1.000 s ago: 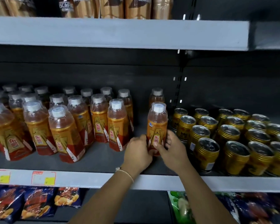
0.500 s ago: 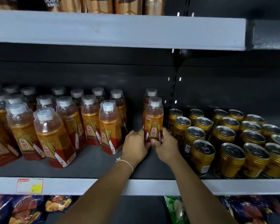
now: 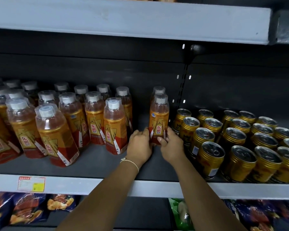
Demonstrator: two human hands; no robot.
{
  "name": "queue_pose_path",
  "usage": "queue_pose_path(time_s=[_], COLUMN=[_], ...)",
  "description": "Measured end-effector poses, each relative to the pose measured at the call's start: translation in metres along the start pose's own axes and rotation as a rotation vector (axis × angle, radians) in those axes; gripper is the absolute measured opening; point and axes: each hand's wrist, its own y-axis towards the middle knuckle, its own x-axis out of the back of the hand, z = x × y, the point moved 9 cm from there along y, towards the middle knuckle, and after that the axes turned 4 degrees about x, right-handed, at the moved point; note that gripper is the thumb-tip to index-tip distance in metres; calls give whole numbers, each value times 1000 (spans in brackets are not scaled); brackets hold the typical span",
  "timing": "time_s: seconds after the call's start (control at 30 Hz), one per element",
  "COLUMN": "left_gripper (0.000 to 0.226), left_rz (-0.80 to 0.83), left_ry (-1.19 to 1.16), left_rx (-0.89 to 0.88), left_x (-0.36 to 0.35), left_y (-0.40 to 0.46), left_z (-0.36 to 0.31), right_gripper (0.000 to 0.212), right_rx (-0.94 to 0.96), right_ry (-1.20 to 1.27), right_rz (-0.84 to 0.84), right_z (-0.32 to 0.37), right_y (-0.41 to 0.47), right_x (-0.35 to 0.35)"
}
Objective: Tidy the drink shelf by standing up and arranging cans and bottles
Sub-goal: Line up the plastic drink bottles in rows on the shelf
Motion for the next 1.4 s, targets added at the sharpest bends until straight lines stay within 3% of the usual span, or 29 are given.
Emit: queue_pose_path(time_s=[0.13, 0.23, 0.37, 0.43, 0.53, 0.63, 0.7, 0.77, 0.83, 0.97, 1.27, 1.4], left_gripper=[49, 31, 26, 24, 25, 42, 50, 53, 48, 35, 16, 27], left_rz=[31, -17, -354, -470, -530, -281, -49, 10, -38, -43, 6, 108], left_ry=[18, -91, -276, -332, -367, -558, -675, -603, -495, -399, -609, -704], left_rx=[-22, -102, -192, -99, 158, 384, 402, 369, 350, 231, 262, 208], left_x=[14, 43, 107, 129, 140, 117, 94, 85, 89, 89, 76, 60], left_y=[-8, -28, -73, -86, -85, -70, -66, -68, -71, -69, -70, -67], left_z=[-8, -18, -5, 24, 76, 109, 108, 108, 109, 95, 73, 49], right_gripper=[46, 46, 42, 38, 37, 49, 59, 65, 63, 41, 69, 63], right_rx=[56, 124, 292, 333, 348, 333, 302, 261, 222, 211, 156, 153], right_ry=[36, -10, -3, 41, 103, 105, 68, 73, 142, 232, 188, 184], right_rz=[-33, -188, -406, -404, -267, -8, 123, 221, 298, 269, 173, 85], right_z=[8, 20, 51, 62, 73, 79, 77, 75, 73, 71, 51, 40], right_y=[-8, -19, -46, -54, -57, -54, -50, -50, -52, -54, -59, -59], right_x=[6, 24, 48, 44, 18, -25, -49, -66, -77, -74, -46, -22])
